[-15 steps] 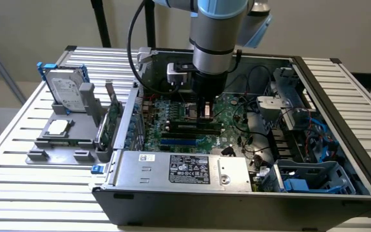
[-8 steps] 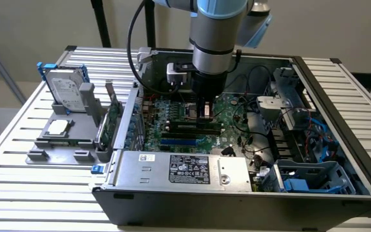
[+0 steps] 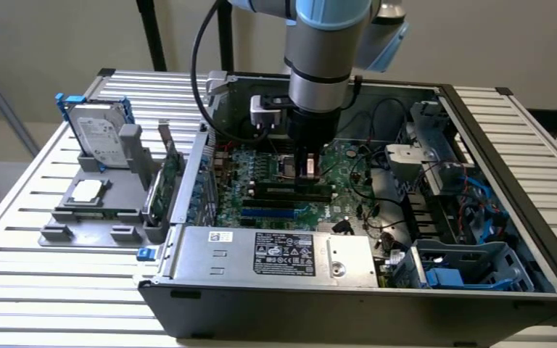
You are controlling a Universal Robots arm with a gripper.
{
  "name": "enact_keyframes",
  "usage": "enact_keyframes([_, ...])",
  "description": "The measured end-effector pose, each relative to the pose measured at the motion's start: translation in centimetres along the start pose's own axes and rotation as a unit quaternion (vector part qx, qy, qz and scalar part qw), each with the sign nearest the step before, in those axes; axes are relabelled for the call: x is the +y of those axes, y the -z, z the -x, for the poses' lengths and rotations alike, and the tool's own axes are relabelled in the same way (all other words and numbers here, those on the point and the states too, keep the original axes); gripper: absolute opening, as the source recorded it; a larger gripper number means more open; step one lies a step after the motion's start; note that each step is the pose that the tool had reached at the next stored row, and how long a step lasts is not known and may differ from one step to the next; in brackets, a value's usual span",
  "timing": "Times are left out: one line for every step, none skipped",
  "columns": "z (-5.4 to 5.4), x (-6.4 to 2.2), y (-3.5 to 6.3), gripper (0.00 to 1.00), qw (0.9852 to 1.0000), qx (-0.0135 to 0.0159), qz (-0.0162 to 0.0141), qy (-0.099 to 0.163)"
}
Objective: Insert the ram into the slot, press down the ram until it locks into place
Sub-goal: 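Insert the ram into the slot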
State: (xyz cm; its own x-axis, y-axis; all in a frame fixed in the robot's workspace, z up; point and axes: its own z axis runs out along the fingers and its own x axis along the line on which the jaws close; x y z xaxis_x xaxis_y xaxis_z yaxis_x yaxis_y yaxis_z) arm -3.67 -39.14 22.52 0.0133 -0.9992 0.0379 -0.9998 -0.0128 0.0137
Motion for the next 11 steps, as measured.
enact_keyframes([0.00, 0.00, -0.06, 0.13, 1.0000, 0.0000, 0.0000, 0.000])
enact_keyframes([0.00, 0.00, -0.11, 0.13, 1.0000, 0.0000, 0.0000, 0.000])
enact_keyframes([0.00, 0.00, -0.15, 0.13, 1.0000, 0.0000, 0.0000, 0.000])
enact_keyframes([0.00, 0.00, -0.19, 0.13, 1.0000, 0.0000, 0.0000, 0.000])
enact_keyframes([0.00, 0.00, -0.22, 0.13, 1.0000, 0.0001, 0.0000, 0.000])
enact_keyframes([0.00, 0.00, -0.23, 0.15, 1.0000, 0.0001, 0.0000, 0.000])
enact_keyframes([0.00, 0.00, -0.23, 0.15, 1.0000, 0.0001, 0.0002, 0.000])
enact_keyframes([0.01, 0.00, -0.23, 0.15, 1.0000, 0.0001, 0.0008, 0.000])
enact_keyframes([0.00, 0.00, -0.16, 0.21, 1.0000, 0.0000, 0.0019, 0.000])
enact_keyframes([0.00, 0.00, 0.01, 0.21, 1.0000, -0.0003, 0.0033, 0.001])
enact_keyframes([-0.01, 0.01, 0.25, 0.21, 1.0000, -0.0003, 0.0046, 0.001])
